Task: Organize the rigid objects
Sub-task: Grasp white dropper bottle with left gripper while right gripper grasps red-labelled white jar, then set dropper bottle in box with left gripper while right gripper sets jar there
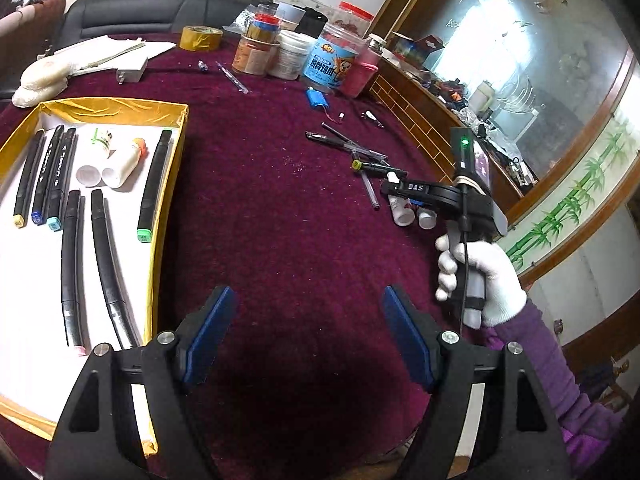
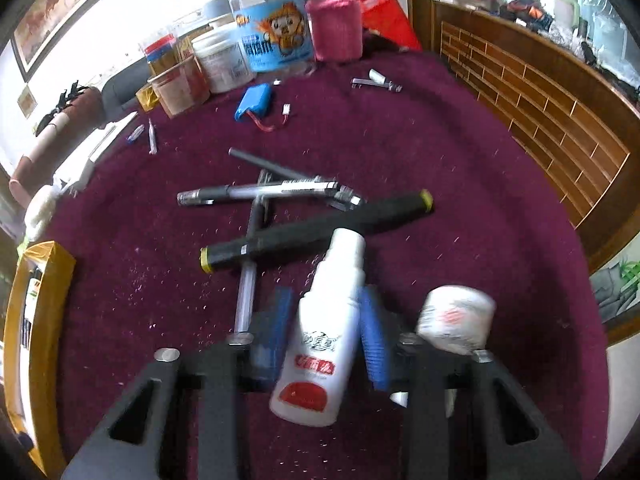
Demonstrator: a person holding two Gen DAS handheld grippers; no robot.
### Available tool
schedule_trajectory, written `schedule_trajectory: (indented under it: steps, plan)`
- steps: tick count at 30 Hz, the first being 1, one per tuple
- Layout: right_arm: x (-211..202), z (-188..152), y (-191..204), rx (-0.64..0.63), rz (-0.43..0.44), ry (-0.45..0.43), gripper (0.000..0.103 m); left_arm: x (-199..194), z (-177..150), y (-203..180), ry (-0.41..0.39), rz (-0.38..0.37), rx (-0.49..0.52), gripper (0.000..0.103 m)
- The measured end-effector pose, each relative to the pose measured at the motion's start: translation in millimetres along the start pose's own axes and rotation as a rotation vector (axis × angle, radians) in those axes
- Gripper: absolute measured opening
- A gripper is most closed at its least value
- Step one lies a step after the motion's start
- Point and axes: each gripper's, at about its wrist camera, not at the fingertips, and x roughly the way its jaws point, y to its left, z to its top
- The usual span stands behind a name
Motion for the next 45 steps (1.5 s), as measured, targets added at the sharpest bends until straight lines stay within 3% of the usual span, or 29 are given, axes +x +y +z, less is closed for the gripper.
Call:
schedule_trajectory:
  steps: [6, 10, 12, 14, 16, 17, 18, 19, 20, 22, 24, 26, 30, 32, 33, 34, 37, 40, 45]
  plan:
    - [-16.3, -33.6, 21.6, 0.022, 0.227, 0.085, 0.028, 15.2, -0.3, -1.2, 0.030, -0.013, -0.011, 0.076]
    - [-19.4, -58.2, 51.4, -0.007, 0.442, 0.195, 0.029, 24.0, -3.7, -3.5, 0.067, -0.016, -0.003, 0.076]
    - [-29.8, -56.4, 47.9, 0.009, 0.486, 0.177, 0.029, 25.2, -4.9, -3.9, 0.076, -0.010, 0.005, 0.076]
    - [-54.5, -45.2, 32.7, 0.008, 0.430, 0.067, 0.029, 26.6, -4.6, -5.2, 0.082, -0.003, 0.014, 0.076]
    - [-85.4, -33.9, 12.8, -0.015, 0.299, -0.087, 0.036, 30.3, -2.5, -8.9, 0.087, 0.002, 0.031, 0.076]
    - [-96.5, -30.8, 4.2, -0.017, 0.235, -0.143, 0.056, 33.1, -0.9, -11.3, 0.090, 0.004, 0.043, 0.076]
    - [-103.9, -27.5, -5.0, -0.009, 0.179, -0.186, 0.085, 38.1, 1.9, -14.6, 0.094, 0.005, 0.057, 0.076]
    - [-108.5, -23.7, -17.7, 0.026, 0.120, -0.231, 0.094, 42.9, 4.4, -16.8, 0.099, 0.007, 0.065, 0.076]
    - [-106.6, -19.1, -30.6, 0.069, 0.083, -0.246, 0.096, 51.0, 8.5, -20.1, 0.109, 0.011, 0.068, 0.076]
    - [-87.7, -8.2, -50.4, 0.116, 0.033, -0.158, 0.093, 64.0, 14.0, -22.9, 0.122, 0.002, 0.067, 0.076]
    - [-66.3, -5.9, -65.3, 0.171, 0.039, -0.096, 0.074, 83.3, 21.5, -24.4, 0.151, 0.039, 0.064, 0.076]
    - [-52.3, -7.2, -72.3, 0.209, 0.054, -0.058, 0.068, 101.1, 26.9, -26.1, 0.172, 0.059, 0.063, 0.076]
    - [-37.5, -10.1, -73.1, 0.233, 0.059, -0.034, 0.065, 120.2, 25.5, -40.1, 0.162, 0.119, 0.153, 0.076]
    - [-34.3, -5.8, -69.8, 0.221, 0.046, -0.029, 0.064, 119.8, 22.8, -44.3, 0.148, 0.122, 0.189, 0.063]
    - [-32.4, -5.5, -68.7, 0.212, 0.040, -0.028, 0.059, 118.4, 22.0, -43.2, 0.144, 0.104, 0.196, 0.043]
    - [-29.8, -5.6, -66.9, 0.201, 0.038, -0.026, 0.055, 118.1, 22.5, -40.6, 0.151, 0.083, 0.187, 0.035]
    - [-18.8, -4.6, -62.8, 0.176, 0.045, 0.013, 0.031, 110.7, 22.8, -29.3, 0.160, 0.025, 0.133, 0.031]
    - [-19.8, -8.2, -63.4, 0.172, 0.048, 0.012, 0.031, 99.8, 18.4, -21.4, 0.144, -0.007, 0.105, 0.030]
    - [-36.0, -19.8, -58.1, 0.167, 0.109, -0.010, 0.031, 66.6, 18.0, -19.7, 0.061, -0.129, 0.073, 0.030]
